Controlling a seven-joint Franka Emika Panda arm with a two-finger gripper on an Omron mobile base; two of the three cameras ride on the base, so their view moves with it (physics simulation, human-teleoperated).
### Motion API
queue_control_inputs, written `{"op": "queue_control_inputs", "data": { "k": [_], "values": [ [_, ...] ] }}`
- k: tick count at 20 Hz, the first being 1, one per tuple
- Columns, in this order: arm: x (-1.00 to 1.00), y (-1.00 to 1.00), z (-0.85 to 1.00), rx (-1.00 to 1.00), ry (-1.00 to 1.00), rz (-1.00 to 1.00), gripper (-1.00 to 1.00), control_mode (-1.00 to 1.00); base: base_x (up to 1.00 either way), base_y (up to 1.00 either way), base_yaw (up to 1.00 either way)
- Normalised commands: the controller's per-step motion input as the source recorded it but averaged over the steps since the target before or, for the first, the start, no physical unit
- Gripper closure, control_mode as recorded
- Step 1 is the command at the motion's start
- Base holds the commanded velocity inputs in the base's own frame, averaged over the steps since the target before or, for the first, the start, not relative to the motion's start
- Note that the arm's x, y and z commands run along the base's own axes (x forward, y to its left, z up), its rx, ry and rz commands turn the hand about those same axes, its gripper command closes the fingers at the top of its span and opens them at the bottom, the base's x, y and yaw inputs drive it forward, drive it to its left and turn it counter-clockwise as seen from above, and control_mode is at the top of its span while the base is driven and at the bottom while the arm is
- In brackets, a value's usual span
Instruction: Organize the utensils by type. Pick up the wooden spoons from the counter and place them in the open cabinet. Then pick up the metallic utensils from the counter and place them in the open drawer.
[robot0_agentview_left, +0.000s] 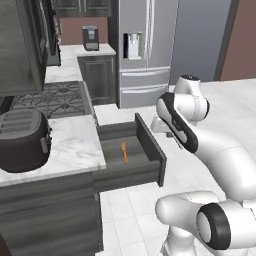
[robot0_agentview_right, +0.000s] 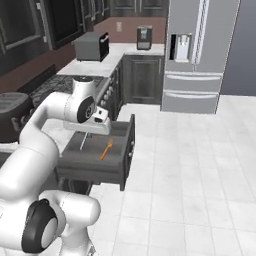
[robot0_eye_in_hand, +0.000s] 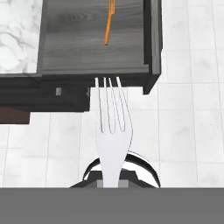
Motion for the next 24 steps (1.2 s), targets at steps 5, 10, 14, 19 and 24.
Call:
{"op": "queue_control_inputs", "data": {
  "k": [5,10,14,19,24],
  "values": [
    [0.0,0.0,0.0,0.0,0.0,0.0,1.0,1.0,0.66,0.21,0.0],
    [0.0,0.0,0.0,0.0,0.0,0.0,1.0,1.0,0.62,0.01,0.02],
    [0.0,0.0,0.0,0.0,0.0,0.0,1.0,1.0,0.51,0.0,0.04],
    [0.0,0.0,0.0,0.0,0.0,0.0,1.0,1.0,0.42,0.0,0.05],
    [0.0,0.0,0.0,0.0,0.0,0.0,1.0,1.0,0.13,0.01,-0.02]
  ]
}}
